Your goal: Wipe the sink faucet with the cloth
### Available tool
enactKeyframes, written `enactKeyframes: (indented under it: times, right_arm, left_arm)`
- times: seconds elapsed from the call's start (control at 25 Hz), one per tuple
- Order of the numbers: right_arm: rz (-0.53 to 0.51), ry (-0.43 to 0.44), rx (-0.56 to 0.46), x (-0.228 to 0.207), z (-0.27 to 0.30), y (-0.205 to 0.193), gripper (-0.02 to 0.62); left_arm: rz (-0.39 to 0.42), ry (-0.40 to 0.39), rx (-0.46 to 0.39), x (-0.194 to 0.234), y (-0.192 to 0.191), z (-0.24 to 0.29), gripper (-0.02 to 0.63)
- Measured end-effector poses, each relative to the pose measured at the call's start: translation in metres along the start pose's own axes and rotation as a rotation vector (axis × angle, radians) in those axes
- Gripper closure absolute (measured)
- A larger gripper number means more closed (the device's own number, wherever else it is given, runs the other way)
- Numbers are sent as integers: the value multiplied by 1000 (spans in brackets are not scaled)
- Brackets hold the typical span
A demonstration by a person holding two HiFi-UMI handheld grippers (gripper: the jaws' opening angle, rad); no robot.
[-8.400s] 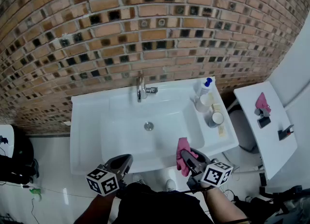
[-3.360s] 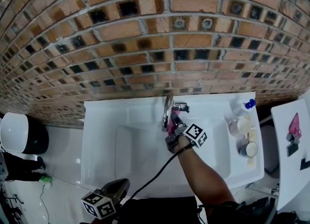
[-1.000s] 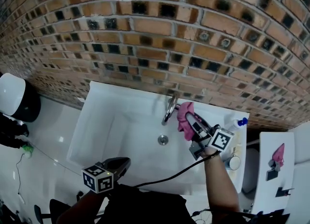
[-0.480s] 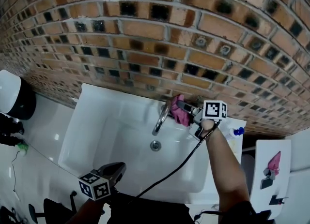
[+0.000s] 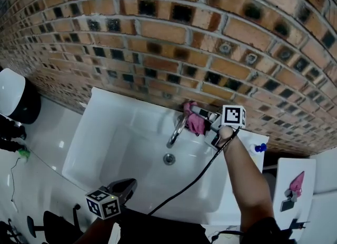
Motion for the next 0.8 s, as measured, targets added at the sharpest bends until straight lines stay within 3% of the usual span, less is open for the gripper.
enactKeyframes:
  times: [0.04,0.24,0.4,0.52,0.8]
  right_arm:
    - [-8,17,-24,7,-1,2,506]
    - [-74,-135,-47,34,-8,4,506]
    - [-180,-128,-58,69,-13,7,506]
    - [-389,-91,-44,107,-9,8,506]
    - [-933,-299,-19,174,-9,-25,506]
  left_arm:
    - [8,-5,2,-1,1,0,601]
    - [59,-35,2,-6,11,-4,601]
    - [98,-57,12,-8,15,-15,601]
    - [113,-71,17,-8,17,-25,601]
    - [155,-132,33,-7,26,-39,601]
Point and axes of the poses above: the fingertips, and each gripper's own axes: z forward along the fingers, x to its left, y out of its top, the point moved 9 cm from there along -z, backward along the fingers, and after that the axes turned 9 degrees about -y, right-handed, at the moved point
